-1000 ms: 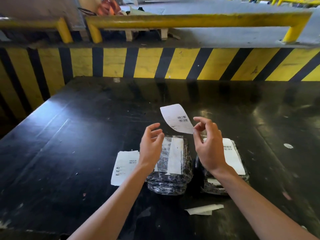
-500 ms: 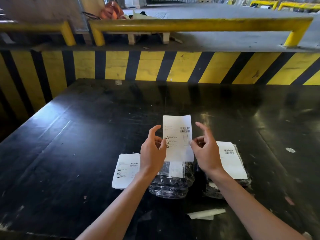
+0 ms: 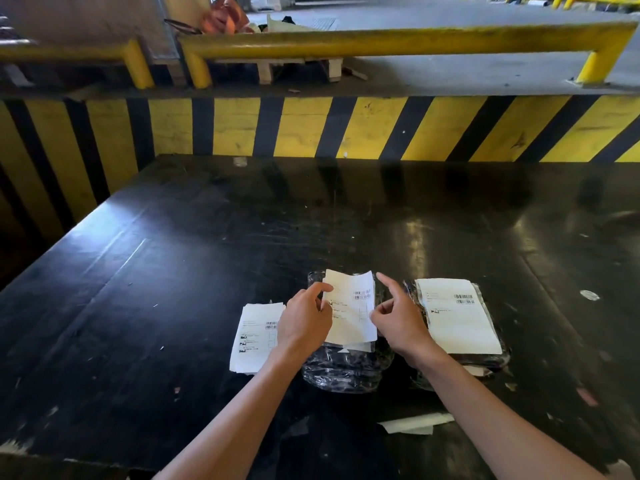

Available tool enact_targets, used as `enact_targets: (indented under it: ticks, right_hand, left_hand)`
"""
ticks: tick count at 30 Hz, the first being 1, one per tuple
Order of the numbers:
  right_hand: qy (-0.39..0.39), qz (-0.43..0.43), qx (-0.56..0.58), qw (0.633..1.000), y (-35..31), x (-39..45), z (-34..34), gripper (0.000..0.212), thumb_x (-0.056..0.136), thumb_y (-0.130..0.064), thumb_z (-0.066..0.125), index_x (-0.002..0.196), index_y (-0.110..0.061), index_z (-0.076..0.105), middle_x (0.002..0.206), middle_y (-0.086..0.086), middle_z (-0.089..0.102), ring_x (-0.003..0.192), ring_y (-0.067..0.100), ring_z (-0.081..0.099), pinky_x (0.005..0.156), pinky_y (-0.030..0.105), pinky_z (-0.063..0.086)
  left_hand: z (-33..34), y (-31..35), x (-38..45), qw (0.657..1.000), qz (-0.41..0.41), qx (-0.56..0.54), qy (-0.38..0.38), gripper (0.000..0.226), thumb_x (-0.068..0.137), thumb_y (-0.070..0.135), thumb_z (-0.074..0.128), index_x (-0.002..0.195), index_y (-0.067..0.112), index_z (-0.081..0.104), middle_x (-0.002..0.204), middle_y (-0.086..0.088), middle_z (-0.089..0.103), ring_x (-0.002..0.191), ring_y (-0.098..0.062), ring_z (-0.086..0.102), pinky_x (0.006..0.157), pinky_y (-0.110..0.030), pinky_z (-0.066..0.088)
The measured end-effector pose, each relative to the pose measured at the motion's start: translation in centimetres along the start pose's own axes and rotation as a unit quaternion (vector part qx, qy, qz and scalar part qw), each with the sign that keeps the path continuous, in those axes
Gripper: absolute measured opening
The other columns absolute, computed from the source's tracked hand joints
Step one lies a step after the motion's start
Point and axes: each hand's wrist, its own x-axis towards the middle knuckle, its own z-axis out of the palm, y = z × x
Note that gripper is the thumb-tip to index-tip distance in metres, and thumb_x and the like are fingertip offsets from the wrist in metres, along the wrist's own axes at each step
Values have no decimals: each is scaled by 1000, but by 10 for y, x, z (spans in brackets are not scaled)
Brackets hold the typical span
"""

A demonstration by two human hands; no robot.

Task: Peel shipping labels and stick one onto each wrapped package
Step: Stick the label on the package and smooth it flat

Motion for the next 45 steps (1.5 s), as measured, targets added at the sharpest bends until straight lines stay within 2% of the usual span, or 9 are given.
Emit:
enact_targets:
  ticks: [5, 11, 16, 19, 29, 35, 39, 43, 45]
  right_hand:
    - [-4, 0, -3, 1000, 2, 1, 2, 73, 88, 1, 58, 148, -35, 35, 79, 8, 64, 70, 15, 58, 59, 25, 50]
    - [-11, 11, -7, 1000, 3, 2, 2, 73, 86, 0, 58, 149, -33, 36, 75, 3, 62, 69, 15, 57, 64, 31, 50]
    - [-29, 22, -3, 999, 3, -1, 2, 74, 86, 1, 57, 149, -33, 36, 71, 1, 60, 58, 11, 50, 45, 21, 40]
    - [-37, 28, -11, 999, 5, 1, 2, 77, 85, 0, 57, 151, -32, 35, 73, 4, 61, 57, 11, 50, 44, 21, 39]
    - [-69, 5, -86, 994, 3, 0, 0, 71, 85, -5, 63, 149, -27, 39, 79, 2, 57, 67, 13, 54, 59, 26, 44]
    - [-85, -16, -142, 986, 1, -3, -1, 64, 86, -10, 65, 145, -24, 44, 90, 7, 58, 73, 15, 54, 58, 22, 41]
    - [-83, -13, -141, 986, 3, -5, -3, 54, 88, -13, 64, 140, -20, 51, 94, 6, 60, 82, 19, 59, 67, 24, 45]
    - [-76, -26, -175, 981, 5, -9, -5, 58, 88, -16, 65, 143, -23, 47, 106, 2, 59, 91, 17, 59, 65, 20, 44]
    - [-76, -30, -203, 976, 5, -11, -6, 58, 89, -19, 64, 144, -25, 44, 113, 2, 54, 93, 15, 55, 72, 22, 40]
  left_hand:
    - [1, -1, 1, 1000, -5, 5, -3, 36, 97, 23, 50, 132, 30, 57, 117, 3, 62, 93, -14, 56, 70, -30, 44]
    - [3, -2, -1, 1000, -15, 10, -18, 37, 96, 24, 50, 131, 27, 57, 103, 6, 57, 88, -15, 54, 71, -30, 42]
    - [4, -3, -1, 999, -18, 18, -28, 37, 96, 25, 50, 132, 26, 56, 113, 0, 62, 100, -20, 58, 78, -33, 46]
    - [3, -2, 0, 999, -18, 32, -39, 37, 96, 26, 50, 133, 25, 55, 119, -1, 62, 106, -21, 59, 80, -33, 47]
    - [5, -4, -2, 993, -2, 99, -58, 41, 97, 31, 50, 138, 29, 43, 129, -5, 56, 109, -28, 60, 85, -38, 45]
    - [4, -5, -3, 993, 10, 101, -68, 43, 98, 30, 50, 140, 27, 42, 128, -9, 55, 107, -30, 60, 87, -39, 47]
    - [4, -8, -6, 991, 20, 109, -71, 45, 98, 30, 51, 141, 24, 41, 124, -10, 54, 102, -31, 60, 83, -37, 46]
    - [5, -13, -9, 992, 28, 101, -73, 46, 98, 31, 53, 142, 22, 42, 123, -10, 53, 100, -28, 58, 80, -32, 44]
    - [5, -16, -9, 992, 31, 97, -74, 46, 98, 30, 53, 142, 22, 42, 121, -10, 53, 95, -24, 56, 78, -30, 42]
